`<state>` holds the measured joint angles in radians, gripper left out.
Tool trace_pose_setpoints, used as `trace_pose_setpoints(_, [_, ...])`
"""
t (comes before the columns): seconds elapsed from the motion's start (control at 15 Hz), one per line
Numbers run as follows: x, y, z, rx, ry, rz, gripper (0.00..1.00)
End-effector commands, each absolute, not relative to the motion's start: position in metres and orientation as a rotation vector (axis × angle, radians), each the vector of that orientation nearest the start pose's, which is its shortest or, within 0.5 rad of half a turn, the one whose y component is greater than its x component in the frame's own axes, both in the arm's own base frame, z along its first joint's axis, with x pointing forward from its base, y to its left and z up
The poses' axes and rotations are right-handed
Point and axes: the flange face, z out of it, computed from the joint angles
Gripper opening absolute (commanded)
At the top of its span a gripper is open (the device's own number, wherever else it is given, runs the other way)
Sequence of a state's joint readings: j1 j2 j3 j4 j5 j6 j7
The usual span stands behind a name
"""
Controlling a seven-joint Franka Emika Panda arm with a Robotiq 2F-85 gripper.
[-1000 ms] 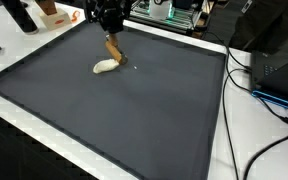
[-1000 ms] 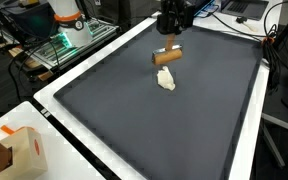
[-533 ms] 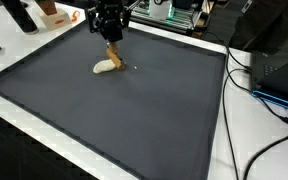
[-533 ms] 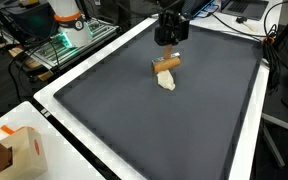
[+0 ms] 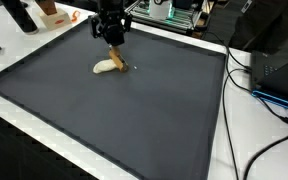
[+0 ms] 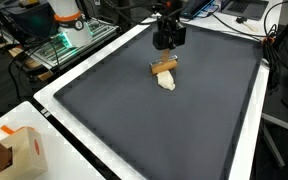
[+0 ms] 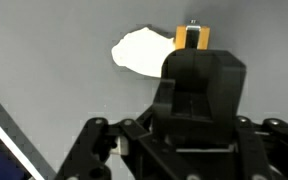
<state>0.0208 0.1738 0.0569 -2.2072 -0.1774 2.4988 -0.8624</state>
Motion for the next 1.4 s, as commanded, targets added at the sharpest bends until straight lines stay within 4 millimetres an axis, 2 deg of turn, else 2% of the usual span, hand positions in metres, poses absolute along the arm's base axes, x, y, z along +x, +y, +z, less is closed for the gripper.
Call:
trace_pose_setpoints(0.0, [0.557,0.043,0.306,-2.779,-1.683,-0.108,0.23])
trace_pose_setpoints(0.53, [0.563,0.036,0.316,-2.924,-1.667,-0.192,0.23])
trace_pose_setpoints(1.33, [0.573,0.022,0.299,-3.039,-1.515,-0.235,0.23])
